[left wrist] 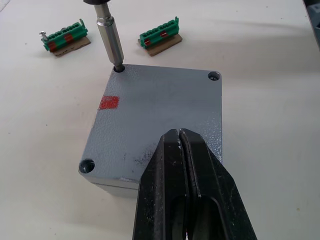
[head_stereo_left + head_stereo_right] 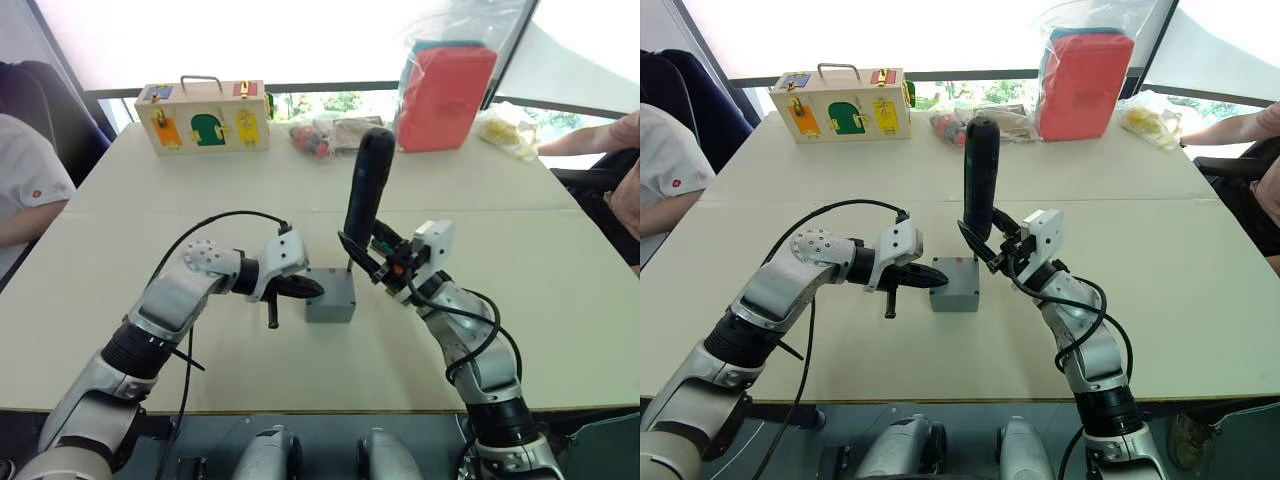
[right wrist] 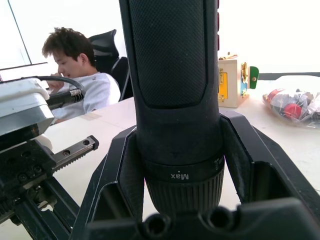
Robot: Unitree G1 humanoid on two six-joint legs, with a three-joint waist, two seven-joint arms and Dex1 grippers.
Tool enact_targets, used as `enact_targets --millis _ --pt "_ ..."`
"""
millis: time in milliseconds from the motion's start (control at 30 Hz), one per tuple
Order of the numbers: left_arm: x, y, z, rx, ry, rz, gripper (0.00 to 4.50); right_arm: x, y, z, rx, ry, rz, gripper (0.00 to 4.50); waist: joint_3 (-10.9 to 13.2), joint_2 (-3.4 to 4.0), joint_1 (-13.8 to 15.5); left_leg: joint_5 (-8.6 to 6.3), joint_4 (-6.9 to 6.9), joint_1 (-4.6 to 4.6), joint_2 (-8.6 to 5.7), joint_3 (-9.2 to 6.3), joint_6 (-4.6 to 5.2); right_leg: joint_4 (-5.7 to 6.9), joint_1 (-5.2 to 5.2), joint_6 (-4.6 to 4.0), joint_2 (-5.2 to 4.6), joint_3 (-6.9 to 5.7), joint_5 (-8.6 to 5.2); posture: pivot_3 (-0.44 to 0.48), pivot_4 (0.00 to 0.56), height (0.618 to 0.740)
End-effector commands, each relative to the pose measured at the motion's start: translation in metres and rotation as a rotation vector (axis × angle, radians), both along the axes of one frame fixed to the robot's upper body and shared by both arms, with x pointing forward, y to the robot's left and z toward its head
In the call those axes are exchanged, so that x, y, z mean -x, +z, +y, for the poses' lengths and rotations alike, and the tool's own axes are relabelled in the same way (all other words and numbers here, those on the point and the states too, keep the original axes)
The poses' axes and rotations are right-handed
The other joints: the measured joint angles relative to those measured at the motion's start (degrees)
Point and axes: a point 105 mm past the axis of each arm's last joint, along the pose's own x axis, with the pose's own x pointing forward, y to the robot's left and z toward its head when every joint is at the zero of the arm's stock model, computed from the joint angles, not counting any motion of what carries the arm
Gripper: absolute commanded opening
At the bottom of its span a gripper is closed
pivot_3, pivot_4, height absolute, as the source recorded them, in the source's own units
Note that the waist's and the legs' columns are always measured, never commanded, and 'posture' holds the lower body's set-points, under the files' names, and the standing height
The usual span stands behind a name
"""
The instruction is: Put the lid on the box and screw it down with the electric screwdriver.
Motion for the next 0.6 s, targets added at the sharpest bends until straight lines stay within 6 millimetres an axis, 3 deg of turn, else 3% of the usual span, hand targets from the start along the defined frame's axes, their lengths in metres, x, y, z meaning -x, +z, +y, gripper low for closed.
enact_targets --millis 33,333,500,600 --pt "0.003 -0.002 -0.001 -0.009 -0.011 -0.004 0.00 -0.004 -0.054 -0.008 0.080 -0.041 0.196 1.84 -0.08 -0.07 0.00 0.00 0.00 0.00 0.00 -0.01 0.00 -0.01 0.01 0.00 -0.01 0.00 0.00 0.000 0.150 0.740" --pt "0.002 -0.006 -0.001 -0.007 -0.014 0.006 0.00 -0.003 -0.041 -0.008 0.062 -0.042 0.160 1.84 -0.13 -0.09 0.01 -0.04 -0.03 0.01 0.00 -0.05 -0.05 -0.04 -0.07 -0.04 -0.12 0.00 -0.02 0.000 0.150 0.740" --pt "0.003 -0.010 -0.002 -0.007 -0.016 0.023 0.00 -0.006 -0.006 -0.008 -0.021 -0.045 0.098 1.84 -0.13 -0.09 0.03 -0.06 -0.06 0.00 0.00 -0.05 -0.06 -0.06 -0.13 -0.12 -0.22 -0.04 -0.05 0.000 0.150 0.740" --pt "0.005 -0.015 0.000 -0.050 -0.040 0.009 0.00 -0.002 0.042 -0.006 -0.072 0.008 0.024 1.84 -0.10 -0.06 -0.01 -0.08 -0.12 -0.04 -0.02 -0.04 -0.06 -0.06 -0.17 -0.18 -0.27 -0.04 -0.08 0.000 0.150 0.740"
